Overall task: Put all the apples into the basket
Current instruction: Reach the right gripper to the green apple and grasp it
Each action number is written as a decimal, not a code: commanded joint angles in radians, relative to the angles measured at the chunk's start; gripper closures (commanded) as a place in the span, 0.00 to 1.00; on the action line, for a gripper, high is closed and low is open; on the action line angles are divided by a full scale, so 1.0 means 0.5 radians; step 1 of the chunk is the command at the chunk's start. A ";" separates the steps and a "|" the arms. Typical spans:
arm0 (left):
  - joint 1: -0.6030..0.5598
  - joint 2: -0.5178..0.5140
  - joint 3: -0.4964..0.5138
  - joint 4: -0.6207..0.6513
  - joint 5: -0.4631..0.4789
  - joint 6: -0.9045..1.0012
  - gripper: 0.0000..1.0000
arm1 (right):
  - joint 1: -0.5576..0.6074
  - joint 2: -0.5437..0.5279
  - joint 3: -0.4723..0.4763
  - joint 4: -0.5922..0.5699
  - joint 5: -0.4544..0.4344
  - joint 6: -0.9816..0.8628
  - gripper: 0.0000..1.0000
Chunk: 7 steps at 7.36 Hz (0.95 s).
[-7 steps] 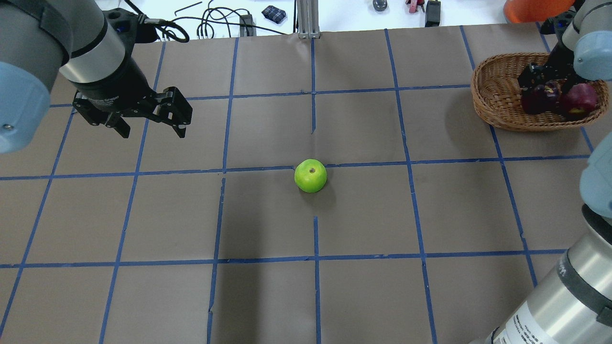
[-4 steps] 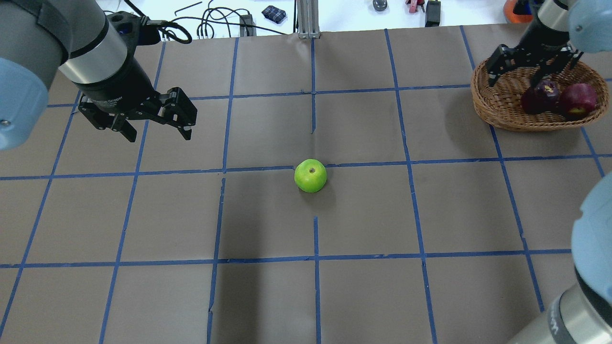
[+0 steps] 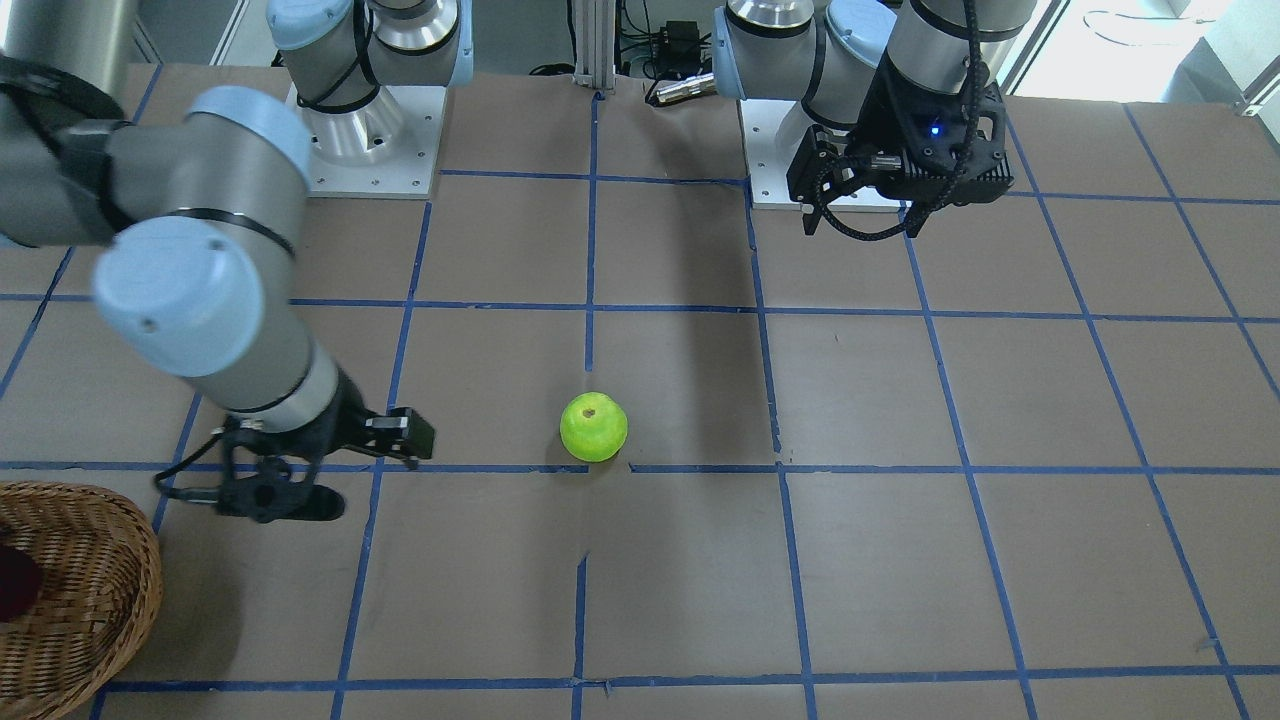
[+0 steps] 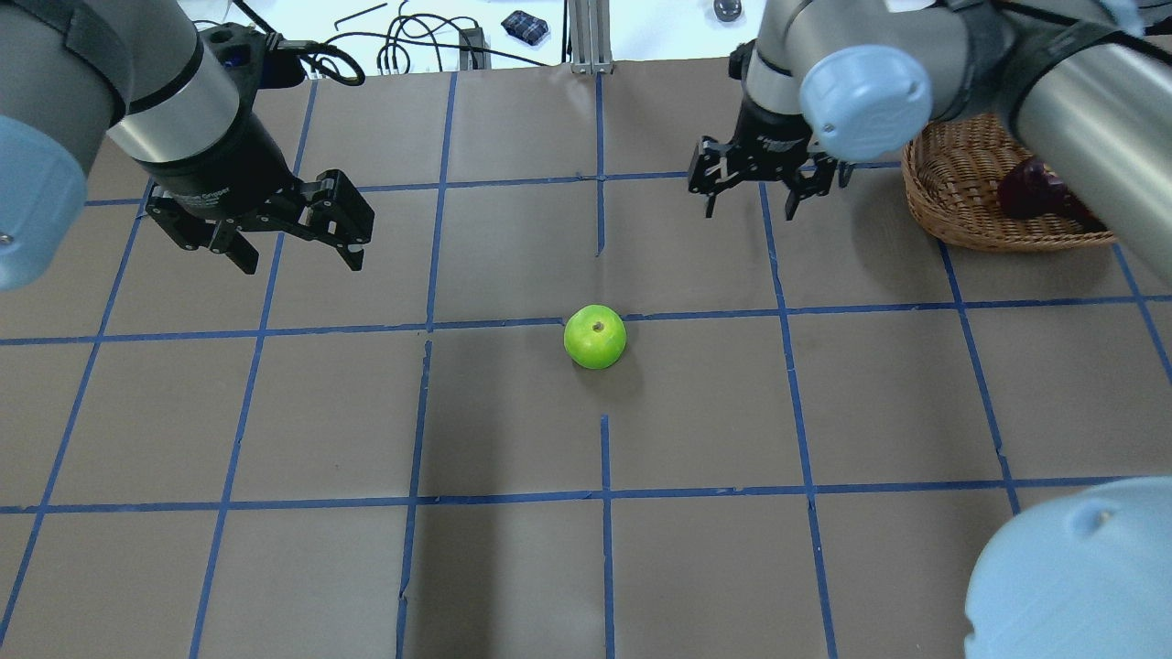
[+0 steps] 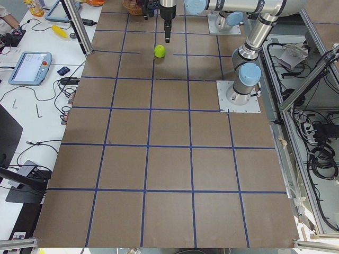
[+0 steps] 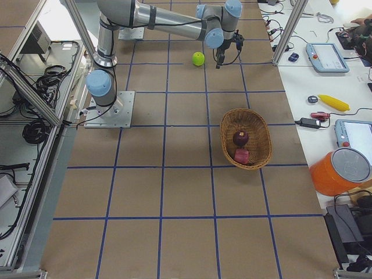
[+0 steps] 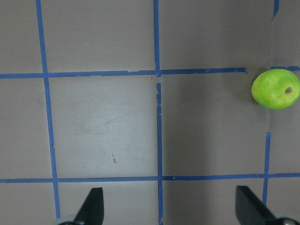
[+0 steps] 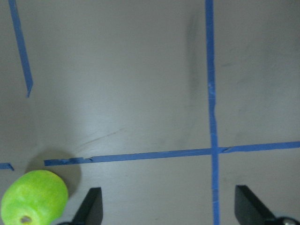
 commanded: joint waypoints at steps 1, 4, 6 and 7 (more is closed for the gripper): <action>0.008 0.000 0.002 0.000 -0.001 0.001 0.00 | 0.190 0.066 0.189 -0.355 0.273 0.375 0.00; 0.011 0.000 -0.001 0.000 0.002 0.001 0.00 | 0.373 0.280 0.214 -0.442 0.415 0.560 0.00; 0.011 0.000 -0.001 0.000 0.002 0.001 0.00 | 0.386 0.311 0.220 -0.461 0.412 0.576 0.00; 0.011 0.000 -0.001 0.000 0.002 0.001 0.00 | 0.389 0.324 0.238 -0.458 0.415 0.576 0.00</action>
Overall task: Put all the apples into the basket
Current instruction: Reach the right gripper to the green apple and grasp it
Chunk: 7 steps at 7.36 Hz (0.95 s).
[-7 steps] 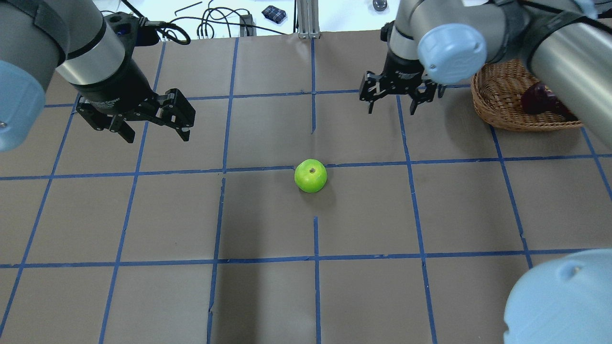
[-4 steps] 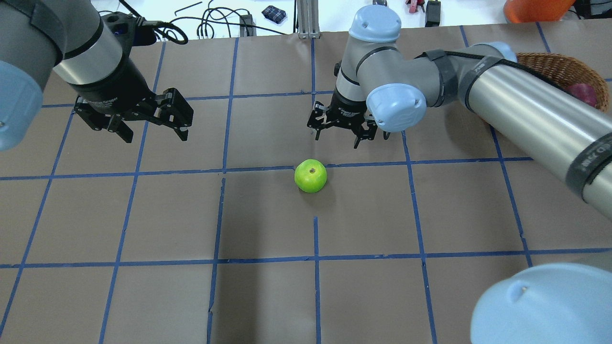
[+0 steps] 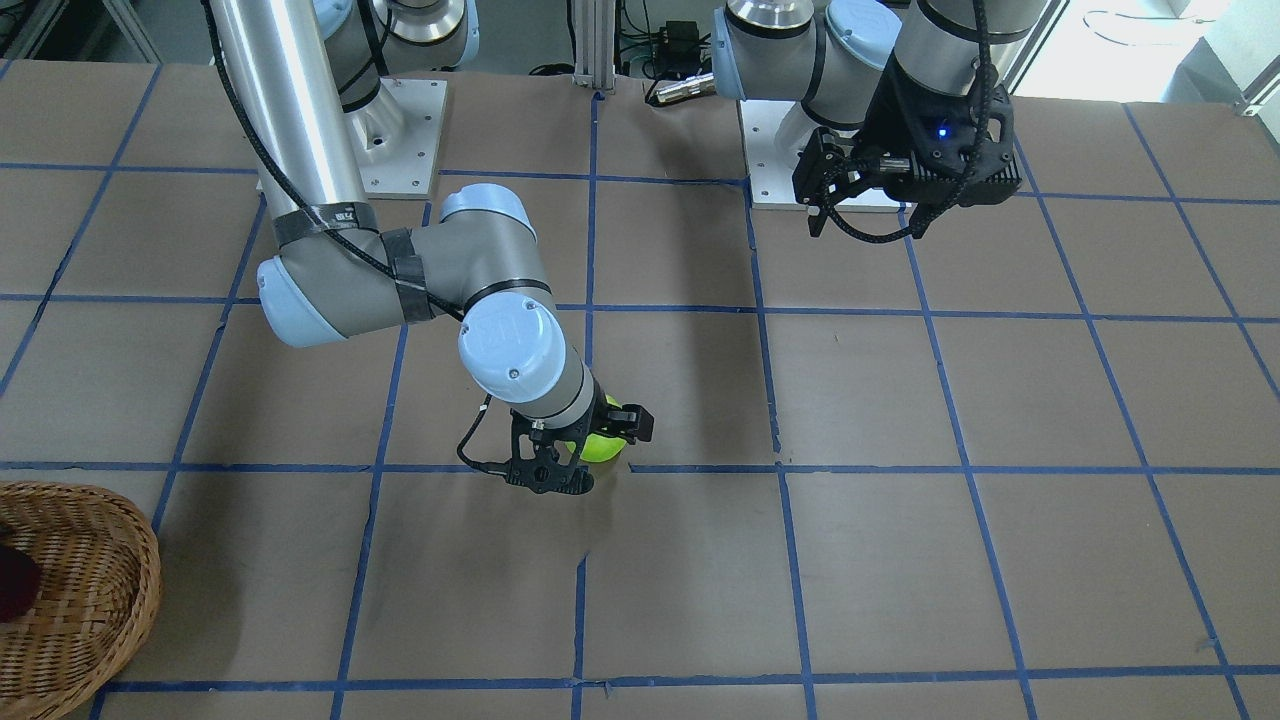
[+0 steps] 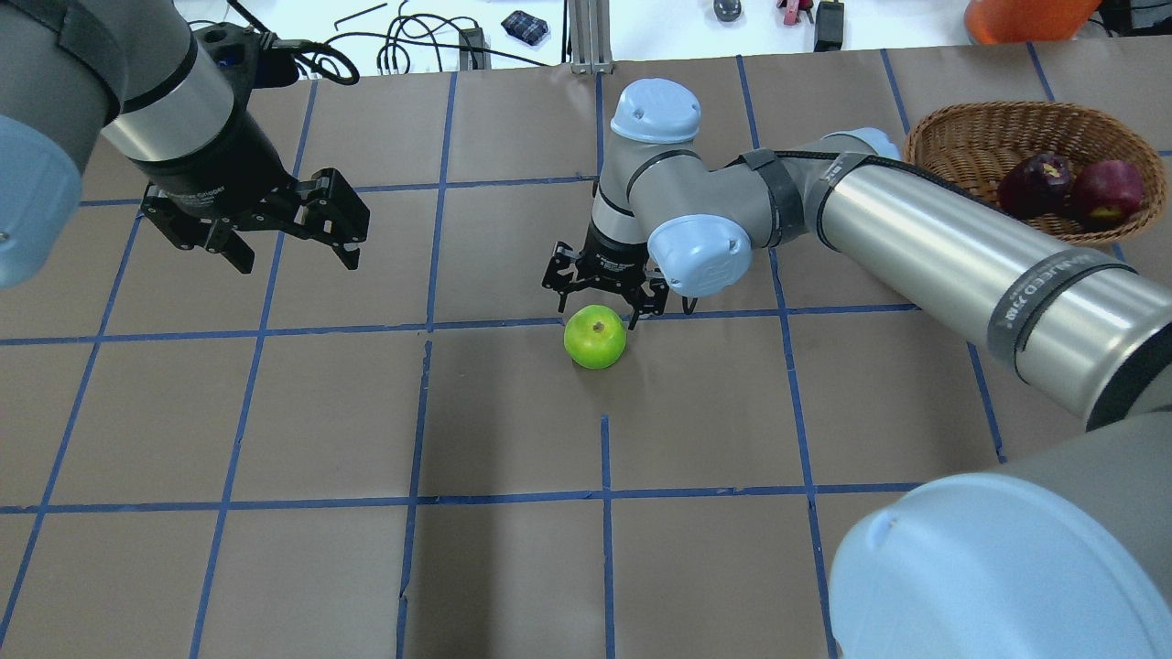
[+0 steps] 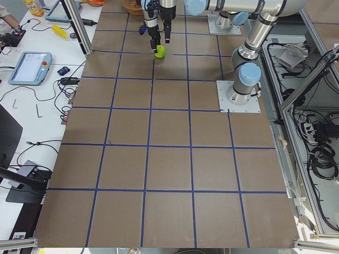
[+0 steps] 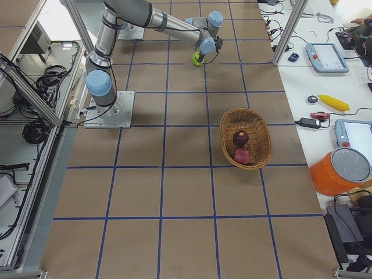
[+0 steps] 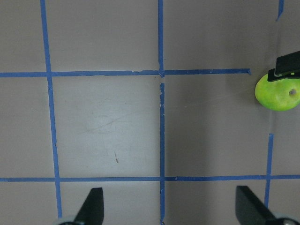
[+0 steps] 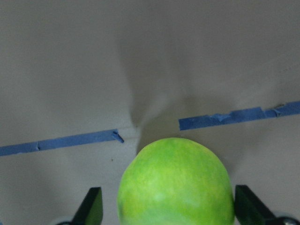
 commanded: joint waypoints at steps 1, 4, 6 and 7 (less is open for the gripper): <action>0.000 0.000 -0.001 0.000 0.000 0.000 0.00 | 0.031 0.050 0.028 -0.006 0.000 0.004 0.00; 0.000 0.000 -0.001 0.000 0.000 0.000 0.00 | 0.037 0.059 0.007 -0.158 -0.022 0.019 0.83; 0.000 0.000 0.002 0.000 -0.003 0.000 0.00 | 0.013 -0.011 -0.048 -0.178 -0.125 0.013 1.00; 0.000 0.000 0.002 0.003 -0.003 0.000 0.00 | -0.054 -0.148 -0.097 -0.038 -0.229 0.001 1.00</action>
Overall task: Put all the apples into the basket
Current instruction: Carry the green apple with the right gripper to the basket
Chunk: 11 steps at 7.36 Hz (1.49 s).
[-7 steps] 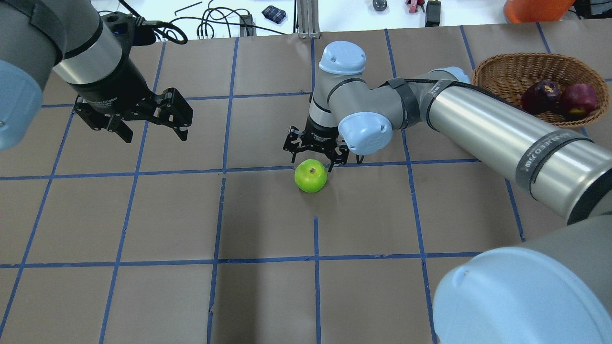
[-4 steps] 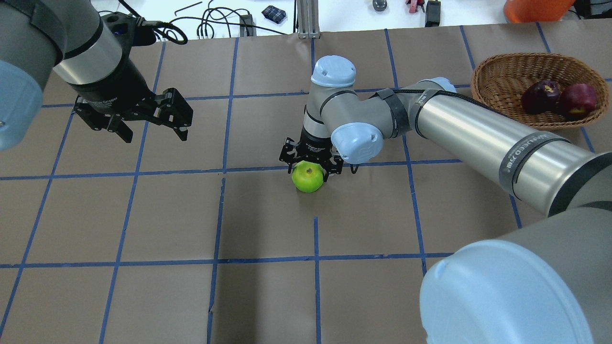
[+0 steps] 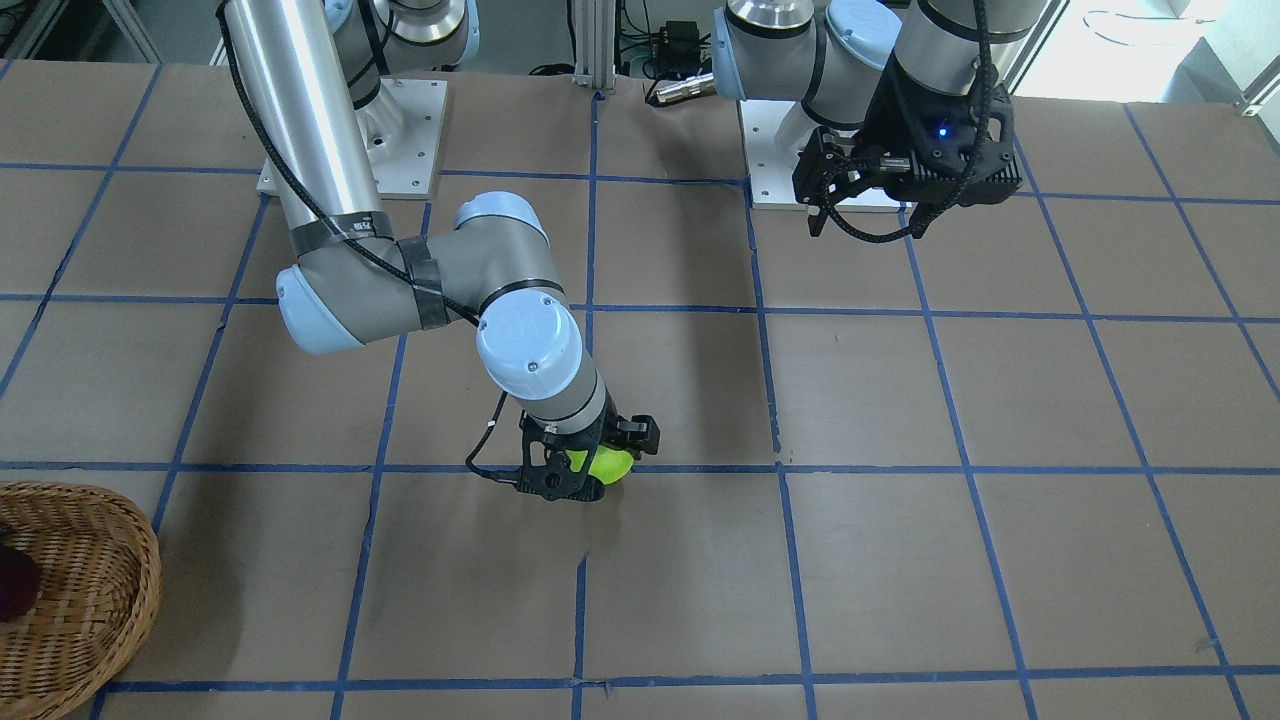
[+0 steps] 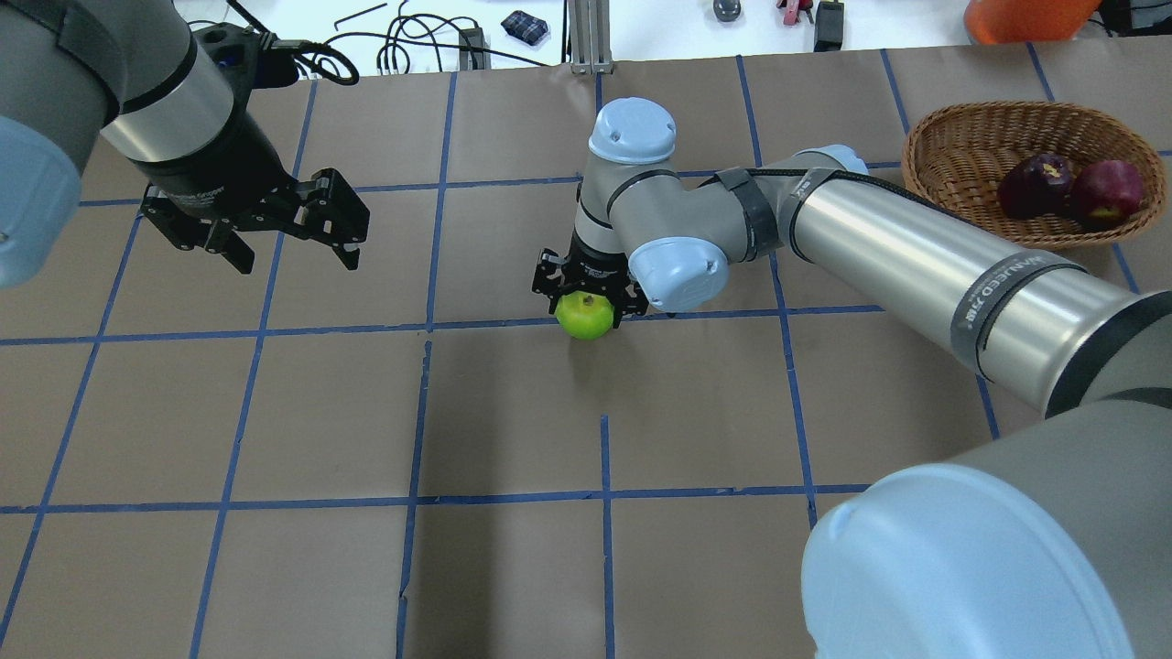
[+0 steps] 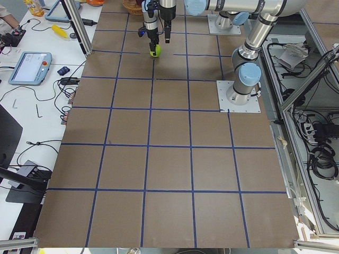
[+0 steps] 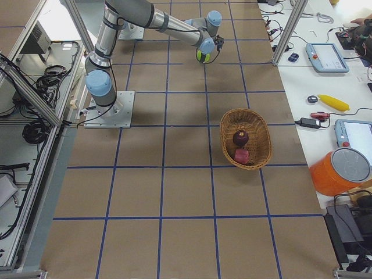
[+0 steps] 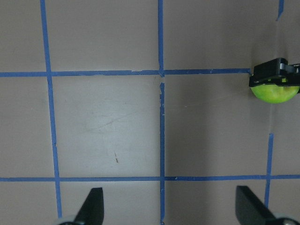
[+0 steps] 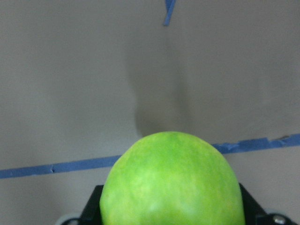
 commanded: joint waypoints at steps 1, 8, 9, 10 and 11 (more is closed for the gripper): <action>0.000 0.000 0.001 0.002 0.000 0.000 0.00 | -0.247 -0.229 -0.113 0.259 -0.207 -0.041 1.00; 0.000 0.000 0.001 0.002 0.000 0.000 0.00 | -1.343 -0.108 -0.337 0.225 -0.472 -1.669 1.00; 0.000 0.000 0.004 0.002 0.000 0.000 0.00 | -1.429 -0.034 -0.343 0.185 -0.447 -1.747 1.00; 0.000 0.000 0.004 0.002 0.000 0.000 0.00 | -1.458 -0.003 -0.337 0.172 -0.450 -1.811 1.00; 0.000 0.000 0.004 0.002 0.000 0.000 0.00 | -1.461 0.030 -0.334 0.178 -0.450 -1.812 1.00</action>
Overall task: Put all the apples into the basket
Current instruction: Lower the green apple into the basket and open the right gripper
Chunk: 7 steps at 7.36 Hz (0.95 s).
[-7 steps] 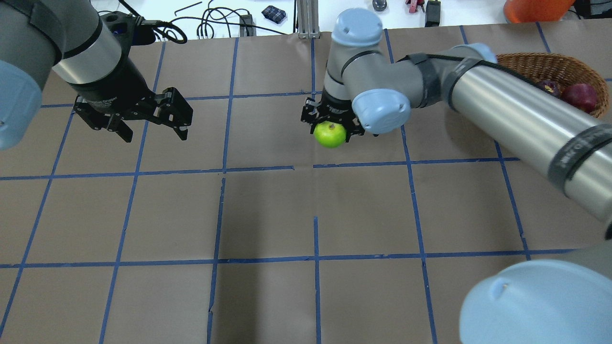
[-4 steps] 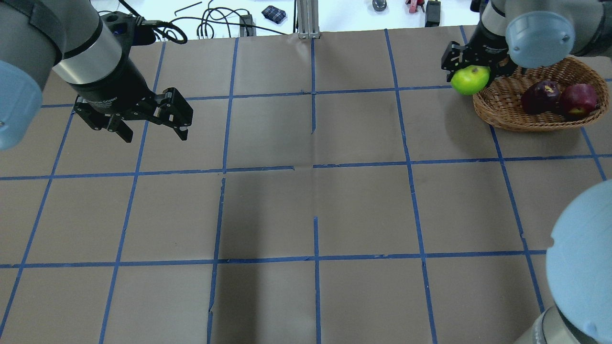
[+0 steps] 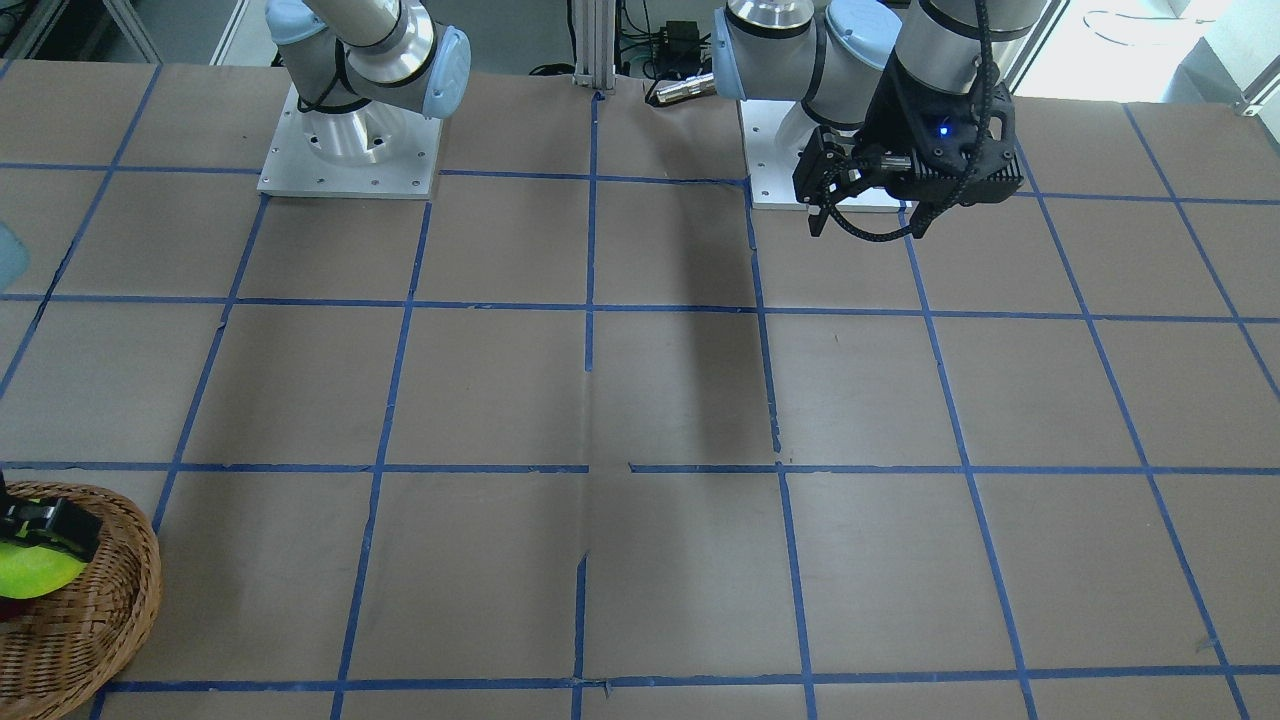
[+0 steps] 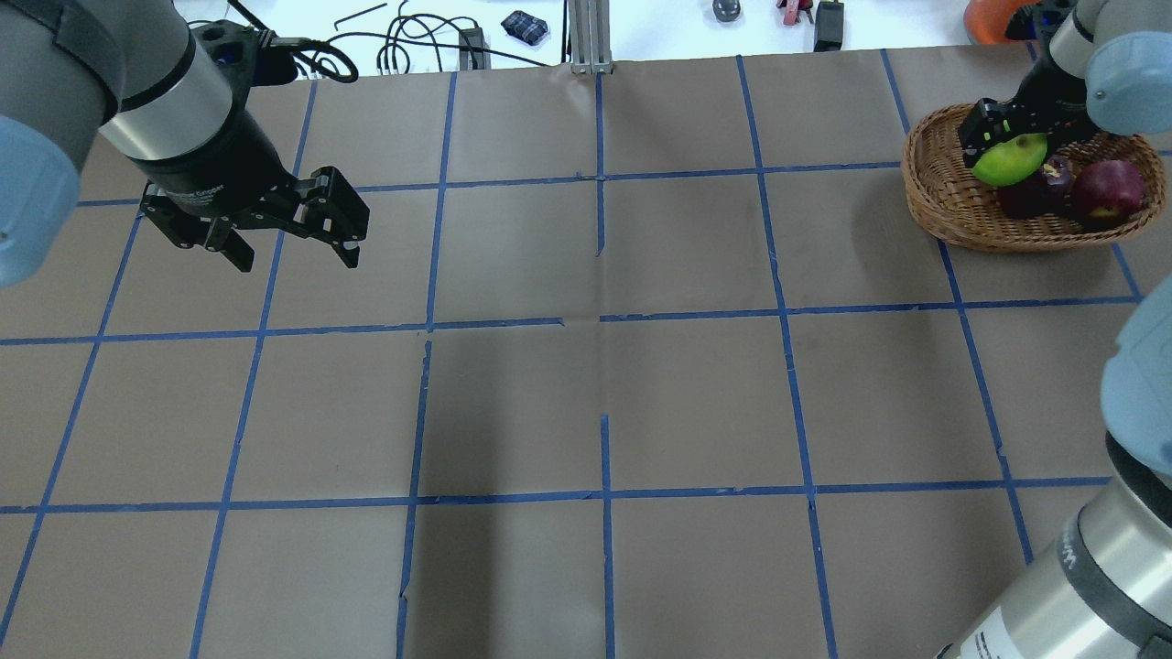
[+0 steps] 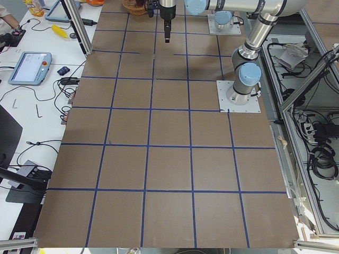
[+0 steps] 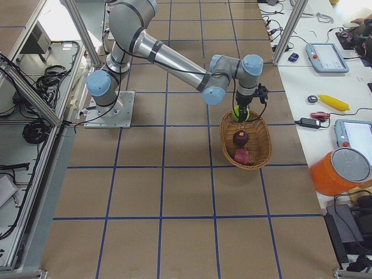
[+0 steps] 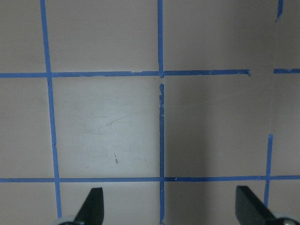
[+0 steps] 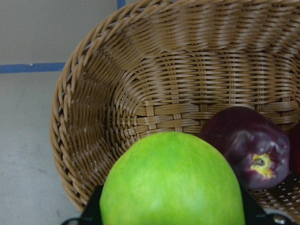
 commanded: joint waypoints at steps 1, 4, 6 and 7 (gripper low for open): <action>0.000 0.000 0.001 0.000 0.000 0.000 0.00 | -0.029 0.059 0.016 0.011 0.042 -0.012 1.00; 0.000 0.000 0.001 -0.003 0.003 0.000 0.00 | -0.029 0.111 0.013 0.002 0.174 0.022 1.00; 0.000 0.000 0.001 0.000 0.000 -0.003 0.00 | -0.029 0.130 0.004 -0.013 0.168 0.022 0.11; 0.000 0.000 0.004 0.000 0.000 0.000 0.00 | -0.029 0.130 0.004 -0.010 0.162 0.022 0.00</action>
